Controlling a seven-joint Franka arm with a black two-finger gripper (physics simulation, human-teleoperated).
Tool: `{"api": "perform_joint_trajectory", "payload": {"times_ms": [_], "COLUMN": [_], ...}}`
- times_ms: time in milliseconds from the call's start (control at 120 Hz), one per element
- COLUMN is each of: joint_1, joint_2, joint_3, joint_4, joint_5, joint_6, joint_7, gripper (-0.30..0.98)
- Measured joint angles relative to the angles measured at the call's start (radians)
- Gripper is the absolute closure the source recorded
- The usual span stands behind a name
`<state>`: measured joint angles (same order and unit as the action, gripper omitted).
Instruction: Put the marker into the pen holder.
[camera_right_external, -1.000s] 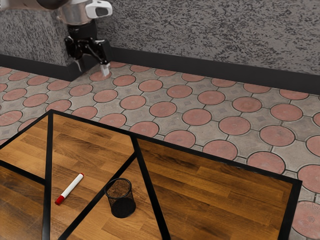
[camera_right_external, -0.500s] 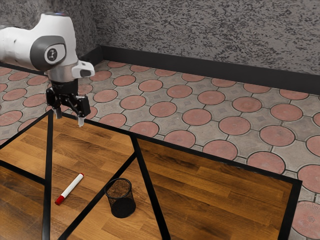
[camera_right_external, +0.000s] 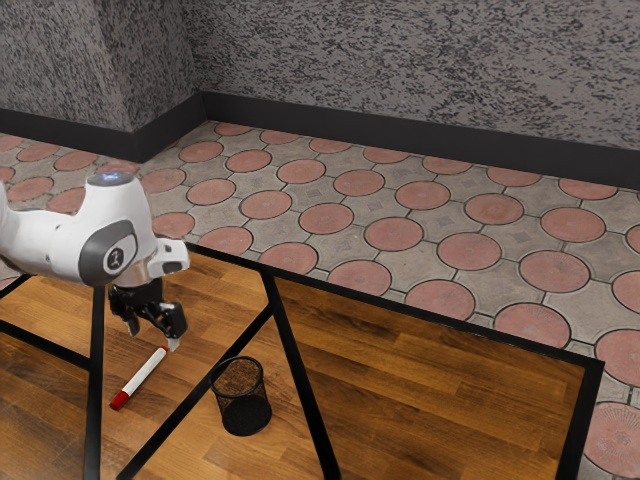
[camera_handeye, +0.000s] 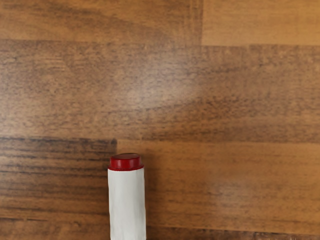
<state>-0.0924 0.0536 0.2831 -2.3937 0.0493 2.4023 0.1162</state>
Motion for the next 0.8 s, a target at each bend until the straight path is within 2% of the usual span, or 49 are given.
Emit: {"api": "perform_joint_trajectory", "payload": {"times_ms": [242, 533, 650, 800], "joint_1": [0.006, 0.01, 0.011, 0.011], "joint_2": [0.032, 0.053, 0.054, 0.054], "joint_3": [0.023, 0.045, 0.052, 0.053], "joint_4": [-0.058, -0.092, -0.099, -0.101], "joint_5": [-0.001, -0.011, -0.017, -0.022], "joint_6": [0.163, 0.203, 0.201, 0.185], "joint_7": [0.124, 0.211, 0.233, 0.251], "gripper": [0.0, 0.02, 0.09, 0.25]}}
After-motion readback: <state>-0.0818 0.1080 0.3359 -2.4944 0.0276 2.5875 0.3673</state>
